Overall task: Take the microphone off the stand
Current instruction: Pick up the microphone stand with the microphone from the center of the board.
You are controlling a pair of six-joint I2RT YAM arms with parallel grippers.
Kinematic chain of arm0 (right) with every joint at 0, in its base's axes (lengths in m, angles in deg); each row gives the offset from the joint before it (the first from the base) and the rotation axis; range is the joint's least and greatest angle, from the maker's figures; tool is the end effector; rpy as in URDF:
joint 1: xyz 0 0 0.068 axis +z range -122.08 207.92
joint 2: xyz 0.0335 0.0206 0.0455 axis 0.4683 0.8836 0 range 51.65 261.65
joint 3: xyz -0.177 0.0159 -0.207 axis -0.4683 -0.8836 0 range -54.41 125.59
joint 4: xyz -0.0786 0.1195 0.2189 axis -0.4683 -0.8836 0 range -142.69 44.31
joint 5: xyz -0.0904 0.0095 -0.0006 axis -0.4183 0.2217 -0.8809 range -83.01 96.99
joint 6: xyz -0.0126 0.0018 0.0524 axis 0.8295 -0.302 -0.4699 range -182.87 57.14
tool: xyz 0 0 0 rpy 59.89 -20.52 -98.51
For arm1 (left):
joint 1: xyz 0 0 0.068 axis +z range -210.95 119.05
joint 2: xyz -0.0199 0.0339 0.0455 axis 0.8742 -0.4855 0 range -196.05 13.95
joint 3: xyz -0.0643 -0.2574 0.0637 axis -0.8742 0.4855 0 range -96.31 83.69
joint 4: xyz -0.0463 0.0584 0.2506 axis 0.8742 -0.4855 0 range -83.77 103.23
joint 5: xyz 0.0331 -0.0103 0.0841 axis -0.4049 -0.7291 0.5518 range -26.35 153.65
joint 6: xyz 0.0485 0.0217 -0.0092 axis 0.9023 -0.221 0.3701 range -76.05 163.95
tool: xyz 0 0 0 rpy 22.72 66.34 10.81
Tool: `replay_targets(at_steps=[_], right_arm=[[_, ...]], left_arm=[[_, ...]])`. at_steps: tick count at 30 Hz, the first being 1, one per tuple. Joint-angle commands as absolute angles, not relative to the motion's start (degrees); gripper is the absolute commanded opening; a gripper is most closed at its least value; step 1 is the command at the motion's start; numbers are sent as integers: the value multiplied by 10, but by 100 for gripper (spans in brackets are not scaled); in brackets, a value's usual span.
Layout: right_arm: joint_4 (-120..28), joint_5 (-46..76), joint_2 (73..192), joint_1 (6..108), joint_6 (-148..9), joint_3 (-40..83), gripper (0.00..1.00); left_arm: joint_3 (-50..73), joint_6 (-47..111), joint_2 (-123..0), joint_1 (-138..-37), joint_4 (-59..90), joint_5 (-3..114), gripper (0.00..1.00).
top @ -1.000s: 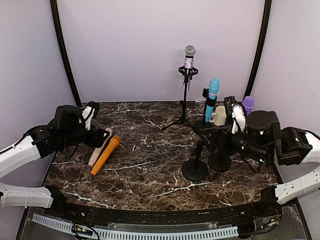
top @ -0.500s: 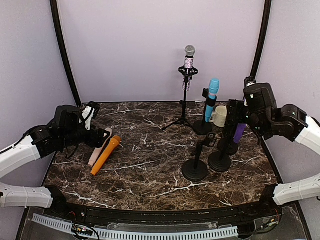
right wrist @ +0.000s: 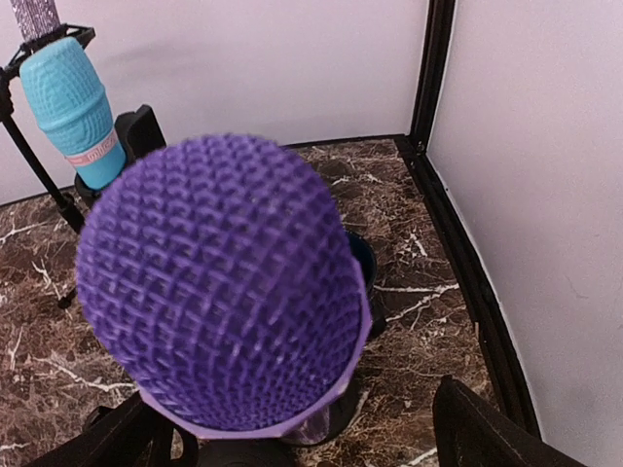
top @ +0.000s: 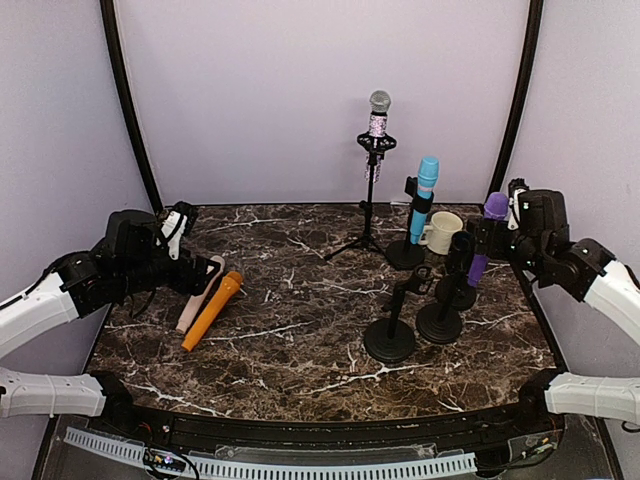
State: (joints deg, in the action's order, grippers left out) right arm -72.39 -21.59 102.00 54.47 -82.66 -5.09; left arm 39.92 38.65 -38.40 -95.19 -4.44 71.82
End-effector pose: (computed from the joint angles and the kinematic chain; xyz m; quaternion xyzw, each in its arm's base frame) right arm 0.1783 0.0700 0.3233 0.0786 0.8356 0.0029 0.5437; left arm 0.1747 -0.1128 0.2970 0.1752 0.8296 -0.1212 0.5162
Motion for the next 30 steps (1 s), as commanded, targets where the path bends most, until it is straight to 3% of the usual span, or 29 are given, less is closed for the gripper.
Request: replay_targets(at_steps=[1, 8, 12, 20, 25, 30], right_arm=[[-625, -142, 1021, 519, -778, -70, 93], [-571, -136, 1024, 506, -747, -100, 85], [-556, -124, 1035, 505, -750, -117, 81], [-535, -131, 1057, 503, -755, -136, 82], [-529, -145, 1057, 499, -755, -144, 72], [-546, -147, 1040, 493, -774, -142, 74]], left_arm=[[407, 380, -375, -949, -47, 713, 82], [406, 384, -380, -949, -46, 709, 74], [405, 384, -382, -949, -45, 710, 75], [405, 384, -384, -949, -45, 709, 79], [405, 384, -384, -949, -45, 708, 79], [405, 384, -386, -949, -46, 708, 79]])
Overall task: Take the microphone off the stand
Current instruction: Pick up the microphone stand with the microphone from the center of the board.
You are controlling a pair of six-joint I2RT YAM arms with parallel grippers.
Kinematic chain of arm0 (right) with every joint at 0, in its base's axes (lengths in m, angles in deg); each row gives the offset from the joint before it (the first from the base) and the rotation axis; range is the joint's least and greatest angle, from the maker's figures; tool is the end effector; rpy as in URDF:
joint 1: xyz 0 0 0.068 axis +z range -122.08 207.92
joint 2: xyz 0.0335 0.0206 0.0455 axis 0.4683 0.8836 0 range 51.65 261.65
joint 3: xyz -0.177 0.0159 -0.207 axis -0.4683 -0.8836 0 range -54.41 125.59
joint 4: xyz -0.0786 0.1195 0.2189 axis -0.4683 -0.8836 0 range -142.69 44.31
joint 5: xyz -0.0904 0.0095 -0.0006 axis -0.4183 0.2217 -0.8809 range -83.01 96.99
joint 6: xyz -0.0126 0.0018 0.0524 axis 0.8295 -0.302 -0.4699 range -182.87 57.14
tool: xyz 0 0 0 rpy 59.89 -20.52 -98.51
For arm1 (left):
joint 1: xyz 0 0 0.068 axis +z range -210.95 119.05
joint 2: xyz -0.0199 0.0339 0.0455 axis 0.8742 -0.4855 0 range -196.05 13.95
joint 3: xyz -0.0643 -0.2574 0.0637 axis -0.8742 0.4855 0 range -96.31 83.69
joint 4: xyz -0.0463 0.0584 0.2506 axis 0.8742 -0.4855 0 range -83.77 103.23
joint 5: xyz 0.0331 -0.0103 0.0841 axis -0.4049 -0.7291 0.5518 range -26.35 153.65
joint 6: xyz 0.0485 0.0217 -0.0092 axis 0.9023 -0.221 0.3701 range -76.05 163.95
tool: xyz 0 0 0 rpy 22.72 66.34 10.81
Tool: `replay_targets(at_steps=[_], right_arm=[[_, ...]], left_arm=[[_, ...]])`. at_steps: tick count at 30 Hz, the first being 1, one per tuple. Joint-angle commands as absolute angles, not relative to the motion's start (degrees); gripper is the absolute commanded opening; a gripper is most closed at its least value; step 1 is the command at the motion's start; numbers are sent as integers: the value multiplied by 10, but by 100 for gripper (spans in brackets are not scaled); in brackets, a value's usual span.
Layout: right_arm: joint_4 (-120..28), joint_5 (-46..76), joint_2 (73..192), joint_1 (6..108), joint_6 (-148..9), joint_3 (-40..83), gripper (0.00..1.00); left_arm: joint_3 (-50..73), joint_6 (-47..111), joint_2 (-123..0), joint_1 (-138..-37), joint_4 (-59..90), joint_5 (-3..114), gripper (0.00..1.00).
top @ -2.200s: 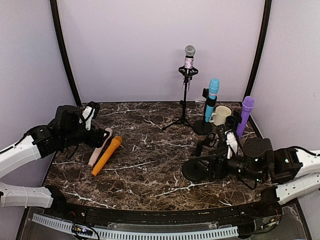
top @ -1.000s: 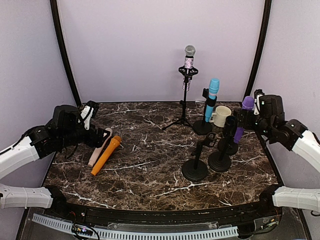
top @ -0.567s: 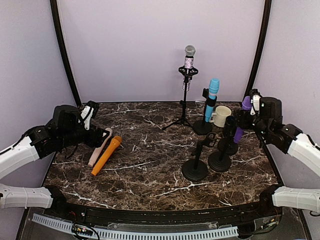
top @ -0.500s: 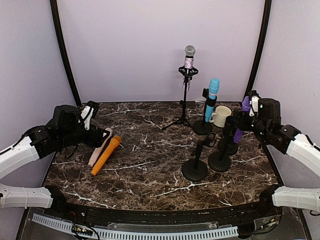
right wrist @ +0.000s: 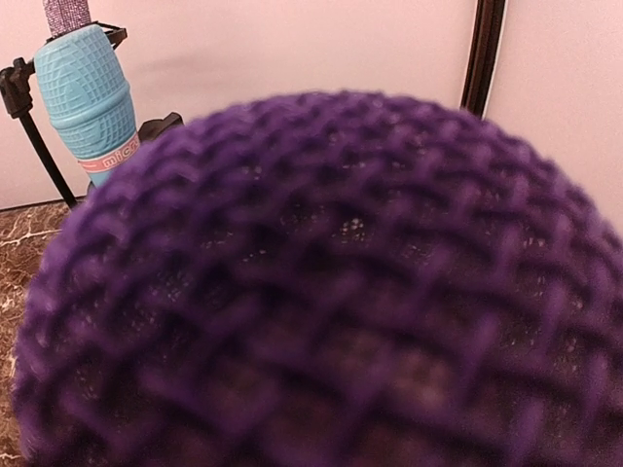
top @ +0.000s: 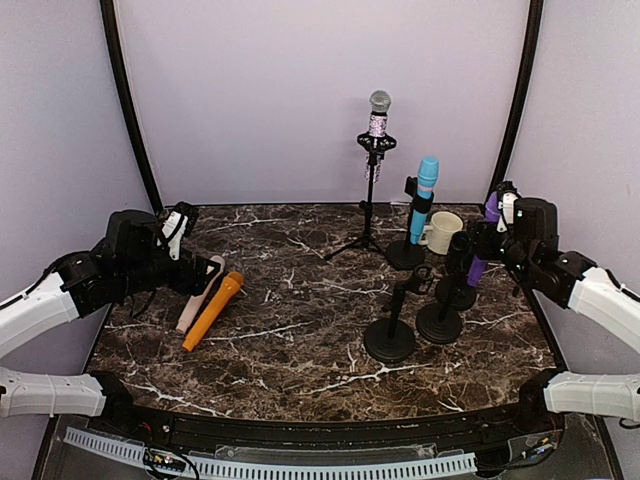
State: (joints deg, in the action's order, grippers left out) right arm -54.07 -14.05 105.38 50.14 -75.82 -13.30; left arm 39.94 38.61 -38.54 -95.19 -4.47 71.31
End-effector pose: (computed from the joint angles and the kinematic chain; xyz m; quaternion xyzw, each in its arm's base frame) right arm 0.2050 0.0698 0.2929 0.0377 0.8160 0.0248 0.5763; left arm 0.1749 -0.1133 0.2963 0.1775 0.8301 -0.1245 0.5137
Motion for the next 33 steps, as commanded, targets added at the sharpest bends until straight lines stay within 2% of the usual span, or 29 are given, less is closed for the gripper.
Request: replay_targets(at_steps=[1, 11, 16, 25, 33], right_arm=[[-548, -142, 1033, 491, -779, -142, 75], [-544, -96, 1035, 473, -785, -149, 77], [-529, -98, 1052, 471, -777, -153, 74], [-524, -103, 1033, 471, -766, -156, 59], [-497, -72, 1003, 471, -753, -165, 36]], left_arm=[[405, 384, -386, -949, -46, 708, 79], [405, 384, -390, -948, -46, 702, 79], [405, 383, -391, -949, -47, 703, 80], [404, 383, -398, -949, -47, 701, 80], [404, 384, -401, -949, -47, 700, 80]])
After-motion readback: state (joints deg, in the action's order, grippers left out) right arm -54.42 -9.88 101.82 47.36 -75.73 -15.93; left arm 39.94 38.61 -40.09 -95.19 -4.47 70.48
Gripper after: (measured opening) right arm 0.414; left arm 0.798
